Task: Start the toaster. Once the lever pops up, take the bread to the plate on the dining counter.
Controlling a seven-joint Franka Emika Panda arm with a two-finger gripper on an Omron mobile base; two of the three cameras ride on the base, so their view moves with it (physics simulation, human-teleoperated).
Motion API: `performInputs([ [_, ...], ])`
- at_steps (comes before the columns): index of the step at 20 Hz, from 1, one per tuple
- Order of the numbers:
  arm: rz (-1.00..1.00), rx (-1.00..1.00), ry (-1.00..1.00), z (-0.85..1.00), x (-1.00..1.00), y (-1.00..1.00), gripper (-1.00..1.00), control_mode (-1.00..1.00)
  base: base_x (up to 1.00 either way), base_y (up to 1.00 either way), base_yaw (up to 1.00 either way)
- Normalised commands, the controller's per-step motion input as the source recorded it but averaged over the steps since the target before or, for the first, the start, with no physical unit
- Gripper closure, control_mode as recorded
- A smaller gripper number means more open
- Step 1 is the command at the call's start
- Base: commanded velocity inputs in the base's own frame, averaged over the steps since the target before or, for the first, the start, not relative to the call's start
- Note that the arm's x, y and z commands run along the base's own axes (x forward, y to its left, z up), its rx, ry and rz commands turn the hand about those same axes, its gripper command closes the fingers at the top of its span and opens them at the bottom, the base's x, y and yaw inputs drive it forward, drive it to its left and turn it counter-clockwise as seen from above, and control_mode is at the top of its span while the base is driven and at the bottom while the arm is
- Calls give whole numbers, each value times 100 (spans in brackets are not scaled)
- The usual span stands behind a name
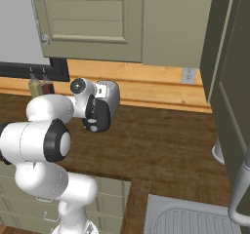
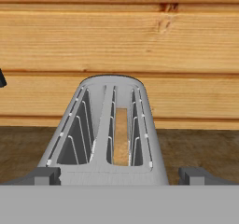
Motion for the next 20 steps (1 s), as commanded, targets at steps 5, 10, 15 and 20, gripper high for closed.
performInputs([
  [5,0,0,0,0,0,0,-100,-100,0,0,0],
  [10,0,0,0,0,0,0,-100,-100,0,0,0],
  [15,0,0,0,0,0,0,-100,-100,0,0,0],
  [20,0,0,0,0,0,0,-100,-100,0,0,0],
])
